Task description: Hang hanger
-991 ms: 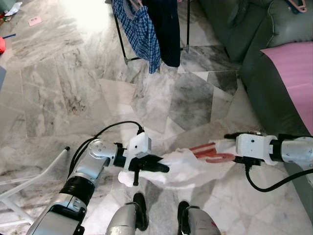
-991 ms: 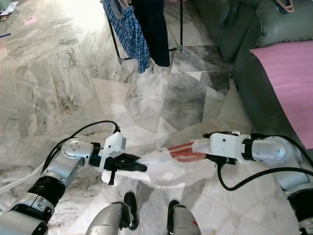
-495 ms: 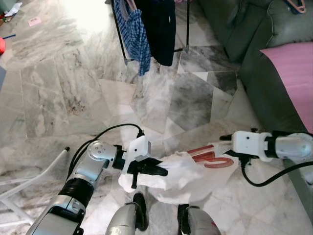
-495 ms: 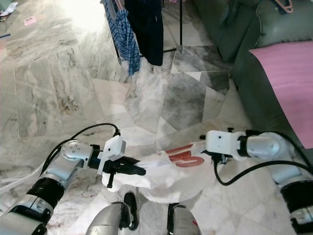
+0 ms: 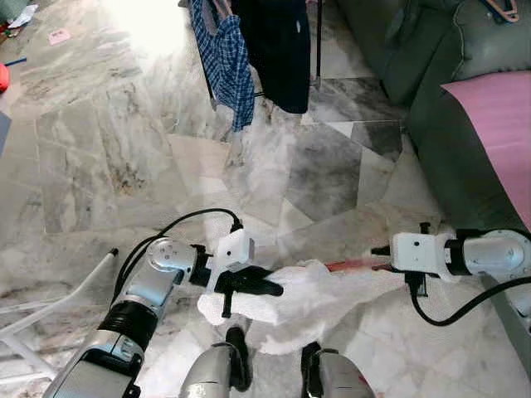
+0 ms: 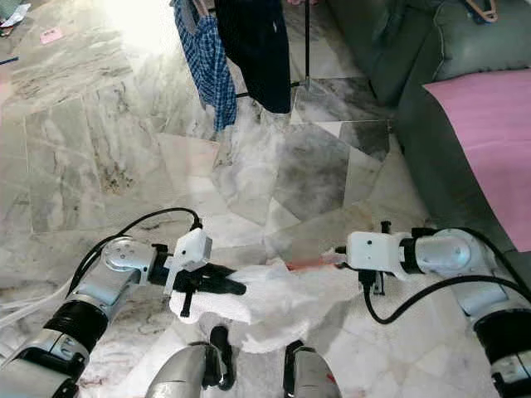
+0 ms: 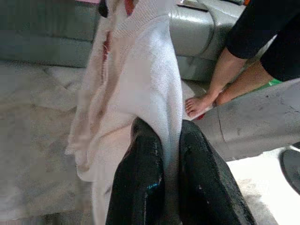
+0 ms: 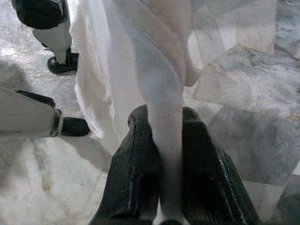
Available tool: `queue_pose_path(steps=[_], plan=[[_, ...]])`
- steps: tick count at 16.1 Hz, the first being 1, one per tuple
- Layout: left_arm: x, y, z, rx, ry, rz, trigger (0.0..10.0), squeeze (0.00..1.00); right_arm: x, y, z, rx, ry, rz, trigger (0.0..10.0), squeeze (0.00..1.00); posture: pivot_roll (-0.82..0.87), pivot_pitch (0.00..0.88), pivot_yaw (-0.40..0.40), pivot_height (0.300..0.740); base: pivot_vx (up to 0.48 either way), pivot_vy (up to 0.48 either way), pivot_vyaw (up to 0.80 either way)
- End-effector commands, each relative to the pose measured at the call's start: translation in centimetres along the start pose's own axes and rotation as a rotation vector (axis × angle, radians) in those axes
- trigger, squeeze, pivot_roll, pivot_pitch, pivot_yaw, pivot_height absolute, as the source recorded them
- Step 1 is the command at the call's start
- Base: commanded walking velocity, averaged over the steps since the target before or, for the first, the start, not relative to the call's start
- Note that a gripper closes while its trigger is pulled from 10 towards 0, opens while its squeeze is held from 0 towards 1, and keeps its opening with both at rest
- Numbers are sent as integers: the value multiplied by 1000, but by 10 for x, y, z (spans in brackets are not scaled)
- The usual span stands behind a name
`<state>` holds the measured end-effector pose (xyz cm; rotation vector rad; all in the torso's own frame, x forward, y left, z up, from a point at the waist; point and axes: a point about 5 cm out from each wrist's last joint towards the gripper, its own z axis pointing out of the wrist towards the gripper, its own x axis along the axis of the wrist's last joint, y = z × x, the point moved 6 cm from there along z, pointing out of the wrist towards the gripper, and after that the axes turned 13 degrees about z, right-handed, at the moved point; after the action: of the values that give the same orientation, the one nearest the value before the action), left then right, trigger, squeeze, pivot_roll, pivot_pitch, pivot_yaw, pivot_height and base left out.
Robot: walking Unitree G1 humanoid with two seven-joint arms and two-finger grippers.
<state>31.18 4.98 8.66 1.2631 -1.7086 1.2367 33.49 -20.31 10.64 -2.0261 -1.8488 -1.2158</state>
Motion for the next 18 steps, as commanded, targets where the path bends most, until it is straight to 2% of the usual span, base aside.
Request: queue_pose_path(steps=[1,2,18], plan=[[0,3,5,-6,6,16,1137,0,6,-3,3,-8,54,28,0,0,-78,295,55,740,0,0,0],[0,0,5,18,4,25,1490,0,6,-3,2,-10,58,34,0,0,-77,295,55,740,0,0,0],[0,0,5,18,4,25,1490,0,6,-3,2,-10,58,34,0,0,-77,295,55,740,0,0,0]])
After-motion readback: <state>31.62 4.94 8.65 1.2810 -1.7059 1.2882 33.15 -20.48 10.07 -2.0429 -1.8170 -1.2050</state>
